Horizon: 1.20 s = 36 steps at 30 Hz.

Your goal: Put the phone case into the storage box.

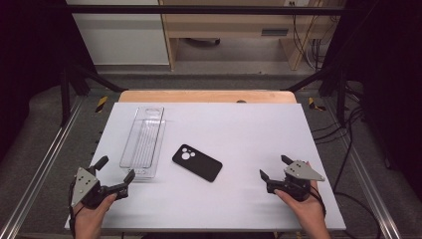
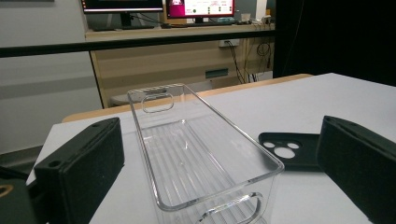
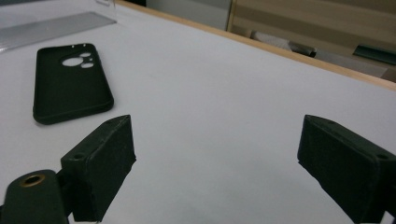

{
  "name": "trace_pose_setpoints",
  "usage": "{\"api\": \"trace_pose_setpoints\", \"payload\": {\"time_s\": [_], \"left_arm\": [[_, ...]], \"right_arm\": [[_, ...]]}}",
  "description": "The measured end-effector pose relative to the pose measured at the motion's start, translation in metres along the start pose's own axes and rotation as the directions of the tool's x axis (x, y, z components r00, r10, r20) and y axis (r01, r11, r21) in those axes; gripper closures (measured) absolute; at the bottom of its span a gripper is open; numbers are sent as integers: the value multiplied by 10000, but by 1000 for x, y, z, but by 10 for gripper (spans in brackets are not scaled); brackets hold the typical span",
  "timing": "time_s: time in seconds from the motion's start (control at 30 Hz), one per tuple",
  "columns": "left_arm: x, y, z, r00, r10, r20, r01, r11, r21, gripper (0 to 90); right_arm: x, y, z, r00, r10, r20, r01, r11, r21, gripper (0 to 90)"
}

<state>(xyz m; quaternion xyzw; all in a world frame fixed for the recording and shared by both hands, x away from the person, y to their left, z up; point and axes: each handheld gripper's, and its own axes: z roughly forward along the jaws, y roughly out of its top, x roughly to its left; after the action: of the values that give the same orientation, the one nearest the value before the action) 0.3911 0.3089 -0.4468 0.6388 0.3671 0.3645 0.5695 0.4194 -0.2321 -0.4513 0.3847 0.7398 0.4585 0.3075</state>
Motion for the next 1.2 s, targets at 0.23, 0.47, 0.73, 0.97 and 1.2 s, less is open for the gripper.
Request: {"api": "trace_pose_setpoints", "payload": {"time_s": [0.23, 0.47, 0.73, 0.97, 1.2], "left_arm": [[-1, 0, 1, 9999, 61, 85, -61, 10000, -3, 6], [0, 0, 0, 10000, 44, 44, -43, 10000, -25, 6], [-2, 1, 1, 9998, 160, 149, -160, 9999, -28, 6], [-3, 1, 1, 9997, 178, 176, -177, 9998, -42, 6], [-3, 1, 1, 9996, 211, 198, -210, 9998, -43, 6]], "right_arm": [[-1, 35, 14, 9981, 7, -609, 48, 9959, 902, 96], [4, 57, 29, 9925, -522, -1109, 669, 9889, 1330, 100], [11, 75, 46, 9829, -880, -1617, 1143, 9804, 1607, 107], [19, 82, 61, 9756, -933, -1988, 1334, 9709, 1990, 107], [24, 86, 72, 9705, -962, -2212, 1459, 9643, 2209, 108]]}}
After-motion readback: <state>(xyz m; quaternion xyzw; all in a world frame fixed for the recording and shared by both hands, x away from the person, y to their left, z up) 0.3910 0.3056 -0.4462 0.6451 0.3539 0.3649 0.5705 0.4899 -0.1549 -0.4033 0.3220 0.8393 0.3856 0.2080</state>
